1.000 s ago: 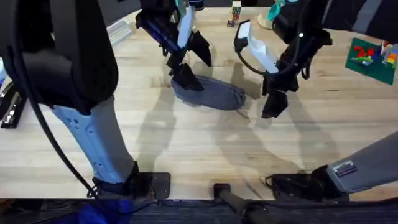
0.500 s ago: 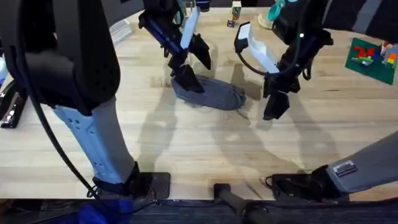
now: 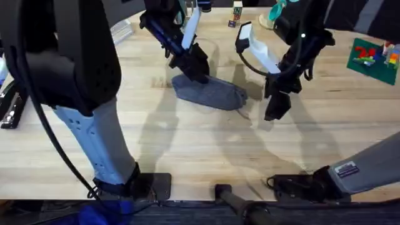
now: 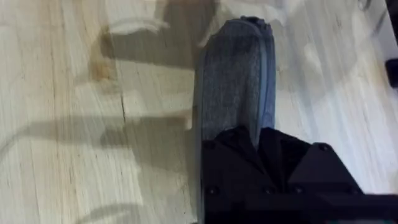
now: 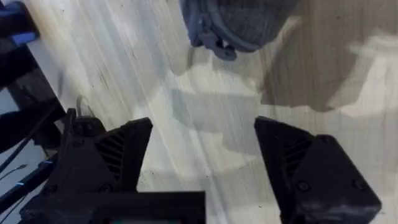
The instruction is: Unzip the bag, pick up the pens from the table one at a time and place them inside, then zip the bag closed.
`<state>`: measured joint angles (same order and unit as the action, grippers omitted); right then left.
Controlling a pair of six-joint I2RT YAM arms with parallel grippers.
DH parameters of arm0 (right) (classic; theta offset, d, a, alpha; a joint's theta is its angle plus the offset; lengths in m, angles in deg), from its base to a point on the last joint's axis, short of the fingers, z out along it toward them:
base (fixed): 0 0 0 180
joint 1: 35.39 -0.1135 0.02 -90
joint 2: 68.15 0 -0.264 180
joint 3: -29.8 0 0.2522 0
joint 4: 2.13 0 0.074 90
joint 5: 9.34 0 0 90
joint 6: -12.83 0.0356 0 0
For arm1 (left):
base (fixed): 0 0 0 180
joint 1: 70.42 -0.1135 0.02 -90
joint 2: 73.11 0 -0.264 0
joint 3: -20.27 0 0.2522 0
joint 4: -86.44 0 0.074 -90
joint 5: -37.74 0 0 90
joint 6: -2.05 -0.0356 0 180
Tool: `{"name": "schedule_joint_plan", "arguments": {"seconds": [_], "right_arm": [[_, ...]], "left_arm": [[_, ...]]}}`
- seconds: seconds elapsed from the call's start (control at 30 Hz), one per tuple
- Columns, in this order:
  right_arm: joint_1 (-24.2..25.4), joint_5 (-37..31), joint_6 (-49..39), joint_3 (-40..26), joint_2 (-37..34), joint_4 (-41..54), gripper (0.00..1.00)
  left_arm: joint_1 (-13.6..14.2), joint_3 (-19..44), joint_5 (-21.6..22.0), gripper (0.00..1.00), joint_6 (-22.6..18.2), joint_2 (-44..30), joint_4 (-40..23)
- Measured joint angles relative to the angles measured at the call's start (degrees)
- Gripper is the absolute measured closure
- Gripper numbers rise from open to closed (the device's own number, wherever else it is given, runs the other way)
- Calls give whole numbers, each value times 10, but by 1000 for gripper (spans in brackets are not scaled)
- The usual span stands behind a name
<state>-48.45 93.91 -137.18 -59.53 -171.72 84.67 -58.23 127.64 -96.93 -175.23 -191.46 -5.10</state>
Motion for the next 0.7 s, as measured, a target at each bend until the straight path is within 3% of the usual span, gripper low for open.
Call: {"name": "schedule_joint_plan", "arguments": {"seconds": [0.7], "right_arm": [[0,8,0,0,0,21,5]], "left_arm": [[0,0,2,957,1,0,11]]}}
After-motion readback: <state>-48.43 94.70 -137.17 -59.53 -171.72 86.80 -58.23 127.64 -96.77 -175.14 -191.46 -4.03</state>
